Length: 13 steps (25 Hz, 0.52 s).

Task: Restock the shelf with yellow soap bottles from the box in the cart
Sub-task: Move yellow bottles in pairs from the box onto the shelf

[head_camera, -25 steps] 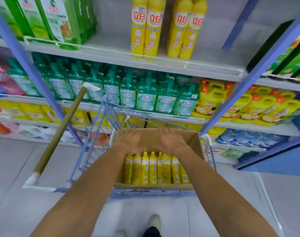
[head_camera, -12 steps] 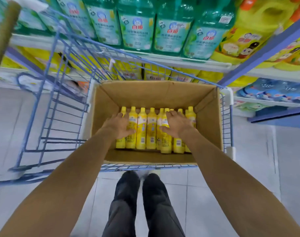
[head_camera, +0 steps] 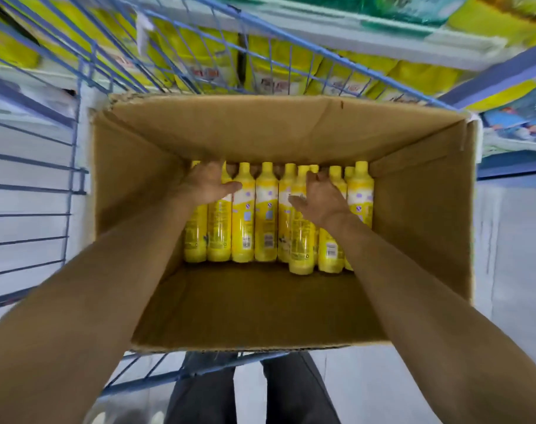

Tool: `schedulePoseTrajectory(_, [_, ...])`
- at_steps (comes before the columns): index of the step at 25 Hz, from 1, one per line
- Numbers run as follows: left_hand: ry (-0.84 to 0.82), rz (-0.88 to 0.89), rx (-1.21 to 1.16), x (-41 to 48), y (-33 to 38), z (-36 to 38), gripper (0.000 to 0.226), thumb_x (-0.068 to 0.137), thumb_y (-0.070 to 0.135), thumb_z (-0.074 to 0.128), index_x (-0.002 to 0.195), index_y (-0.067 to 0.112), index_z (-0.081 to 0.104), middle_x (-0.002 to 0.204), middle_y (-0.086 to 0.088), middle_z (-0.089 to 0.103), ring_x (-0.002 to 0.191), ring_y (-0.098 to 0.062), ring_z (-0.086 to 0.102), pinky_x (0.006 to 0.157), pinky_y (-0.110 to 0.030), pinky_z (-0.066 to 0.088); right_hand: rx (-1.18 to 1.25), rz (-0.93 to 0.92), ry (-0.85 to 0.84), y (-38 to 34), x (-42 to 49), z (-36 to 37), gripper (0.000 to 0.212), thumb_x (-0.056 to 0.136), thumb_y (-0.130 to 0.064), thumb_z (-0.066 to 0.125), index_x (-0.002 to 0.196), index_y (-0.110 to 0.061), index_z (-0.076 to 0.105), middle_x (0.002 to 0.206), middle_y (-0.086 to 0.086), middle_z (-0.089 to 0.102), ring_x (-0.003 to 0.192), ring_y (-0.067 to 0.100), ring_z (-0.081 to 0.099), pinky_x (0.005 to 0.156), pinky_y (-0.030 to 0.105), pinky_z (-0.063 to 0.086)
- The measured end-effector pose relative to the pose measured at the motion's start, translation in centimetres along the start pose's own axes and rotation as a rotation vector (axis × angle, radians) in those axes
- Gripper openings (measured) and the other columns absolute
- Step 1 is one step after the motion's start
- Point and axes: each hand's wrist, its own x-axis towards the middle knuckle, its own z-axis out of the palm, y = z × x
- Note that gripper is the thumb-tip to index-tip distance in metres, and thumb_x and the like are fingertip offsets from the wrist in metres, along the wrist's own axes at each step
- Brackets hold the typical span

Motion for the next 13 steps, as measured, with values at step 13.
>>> schedulePoseTrajectory(13, [0.033, -0.222, -0.388, 5.6, -4.0, 3.7, 0.058, 0.042, 0.048, 0.086, 0.087, 0.016, 0.067, 0.101, -0.007, 0.075, 0.1, -0.025, 0.07, 0.09, -0.041, 0.057, 0.349, 0.099, 0.15, 0.5, 2.7, 2.3, 0.056, 0.07, -0.044, 0.084, 0.112, -0.01, 0.066, 0.112, 0.011, 0.069, 0.106, 0.03, 0.064, 0.085, 0.035, 0.052])
